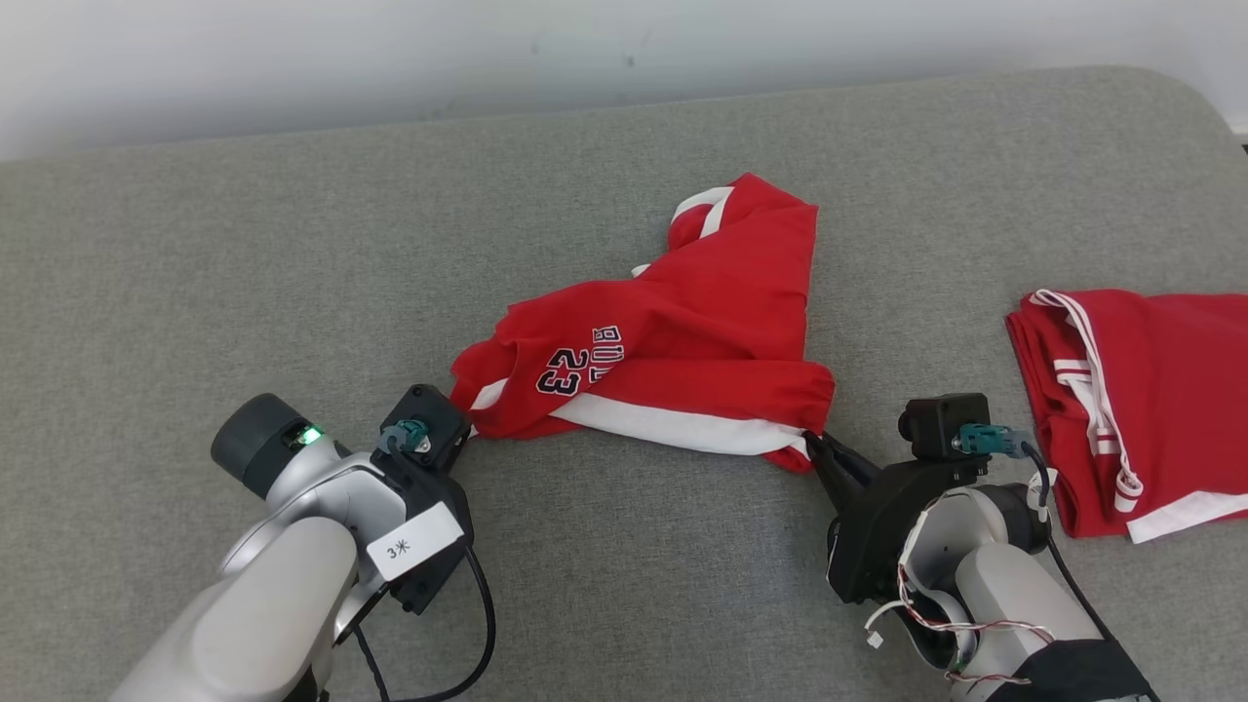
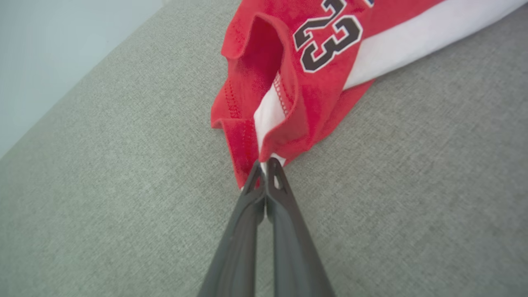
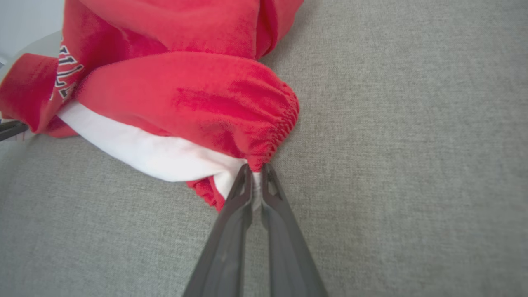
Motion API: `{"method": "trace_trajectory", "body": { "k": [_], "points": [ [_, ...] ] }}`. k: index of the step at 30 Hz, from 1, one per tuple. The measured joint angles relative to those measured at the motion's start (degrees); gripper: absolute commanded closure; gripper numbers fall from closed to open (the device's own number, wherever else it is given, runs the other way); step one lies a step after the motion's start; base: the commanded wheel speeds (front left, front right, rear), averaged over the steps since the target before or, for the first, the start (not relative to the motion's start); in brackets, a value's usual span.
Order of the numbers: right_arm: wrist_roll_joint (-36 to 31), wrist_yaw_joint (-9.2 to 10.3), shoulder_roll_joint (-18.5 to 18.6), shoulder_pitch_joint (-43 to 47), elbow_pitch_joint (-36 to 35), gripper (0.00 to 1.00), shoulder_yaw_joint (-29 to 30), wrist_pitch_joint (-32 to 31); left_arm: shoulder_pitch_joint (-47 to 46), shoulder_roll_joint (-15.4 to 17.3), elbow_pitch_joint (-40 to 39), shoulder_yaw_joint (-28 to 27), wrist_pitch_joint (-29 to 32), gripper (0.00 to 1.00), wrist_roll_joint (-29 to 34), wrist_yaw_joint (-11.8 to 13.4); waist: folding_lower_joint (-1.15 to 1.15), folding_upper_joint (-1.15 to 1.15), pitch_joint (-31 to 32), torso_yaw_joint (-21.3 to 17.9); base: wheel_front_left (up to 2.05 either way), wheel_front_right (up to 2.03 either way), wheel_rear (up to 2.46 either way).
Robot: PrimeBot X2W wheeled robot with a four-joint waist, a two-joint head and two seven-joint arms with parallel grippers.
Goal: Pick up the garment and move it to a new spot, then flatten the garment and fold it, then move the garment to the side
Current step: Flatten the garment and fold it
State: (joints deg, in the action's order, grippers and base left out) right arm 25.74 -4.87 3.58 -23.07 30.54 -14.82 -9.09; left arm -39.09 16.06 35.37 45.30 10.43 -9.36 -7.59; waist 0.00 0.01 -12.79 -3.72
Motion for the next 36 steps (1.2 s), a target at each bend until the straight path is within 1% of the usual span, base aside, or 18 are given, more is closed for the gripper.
{"method": "trace_trajectory", "body": {
  "k": [3,6,8,11,13,15,19,23,24,25,30,32,33,36],
  "points": [
    [1.1,-0.18,0.0,-0.8,1.1,1.00,0.1,0.0,0.0,-0.4,0.8,-0.4,-0.4,1.00,-0.5,0.0,0.00,0.00,0.1,0.5,0.00,0.00,0.00],
    [1.3,-0.19,0.0,-1.0,1.5,1.00,0.3,0.6,0.1,-1.1,1.4,-1.8,-1.4,1.00,-2.6,0.1,0.00,0.00,0.6,0.7,0.00,0.00,0.00],
    [1.4,-0.19,0.0,-1.1,1.2,1.00,0.9,1.4,0.3,-1.6,1.5,-3.9,-2.7,1.00,-4.1,1.2,0.00,0.00,1.1,0.9,0.00,0.00,0.00],
    [1.5,-0.20,0.2,-2.1,-0.4,1.00,2.0,3.3,0.8,-2.7,1.2,-8.6,-5.2,1.00,-8.2,3.0,0.00,0.00,1.9,1.0,0.00,0.00,0.00],
    [1.5,-0.25,0.8,-3.4,-2.7,1.00,2.9,5.0,1.2,-3.6,0.4,-12.1,-7.5,1.00,-11.7,3.9,0.00,0.00,2.6,1.1,0.00,0.00,0.00],
    [0.9,-0.26,2.1,-4.8,-5.2,1.00,3.5,6.7,1.3,-4.0,-1.0,-14.9,-9.5,1.00,-14.3,4.6,0.00,0.00,3.3,1.1,0.00,0.00,0.00],
    [-0.2,-0.19,4.3,-5.7,-10.7,1.00,5.2,10.5,1.4,-5.3,-4.8,-20.3,-14.1,1.00,-19.5,4.8,0.00,0.00,4.8,1.2,0.00,0.00,0.00],
    [0.1,-0.19,4.9,-5.3,-17.5,1.00,7.4,13.6,4.0,-6.9,-9.7,-24.2,-16.9,1.00,-25.5,4.0,-0.01,0.00,6.4,1.2,0.00,0.00,0.00],
    [0.6,-0.19,5.0,-4.6,-19.6,1.00,7.8,14.0,5.6,-7.3,-11.2,-24.7,-17.3,1.00,-26.8,3.9,-0.01,0.00,6.8,1.2,0.00,0.00,0.00],
    [1.2,-0.23,5.0,-3.6,-21.4,1.00,8.3,14.4,7.2,-7.6,-12.3,-24.8,-17.3,1.00,-28.3,3.3,-0.01,-0.01,7.1,1.2,0.00,0.00,0.00],
    [2.0,-0.16,6.5,4.4,-28.3,1.00,9.6,14.2,13.1,-7.7,-16.8,-23.1,-15.2,1.00,-30.0,2.5,-0.01,-0.01,7.9,1.3,0.00,0.00,0.00],
    [2.4,-0.08,6.6,6.2,-29.7,1.00,10.1,13.9,14.6,-7.2,-17.8,-22.0,-13.4,1.00,-30.6,2.4,-0.01,-0.01,7.7,1.3,0.00,0.00,0.00],
    [2.7,0.29,6.5,6.5,-29.9,1.00,10.1,13.5,15.2,-6.9,-17.9,-21.8,-12.4,1.00,-30.7,2.3,-0.01,-0.01,7.5,1.3,0.00,0.00,0.00],
    [3.0,0.90,6.4,7.6,-29.7,1.00,10.1,11.7,15.4,-5.0,-17.1,-19.8,-8.1,1.00,-30.2,2.1,-0.01,-0.01,6.9,1.2,0.00,0.00,0.00]
  ]
}}
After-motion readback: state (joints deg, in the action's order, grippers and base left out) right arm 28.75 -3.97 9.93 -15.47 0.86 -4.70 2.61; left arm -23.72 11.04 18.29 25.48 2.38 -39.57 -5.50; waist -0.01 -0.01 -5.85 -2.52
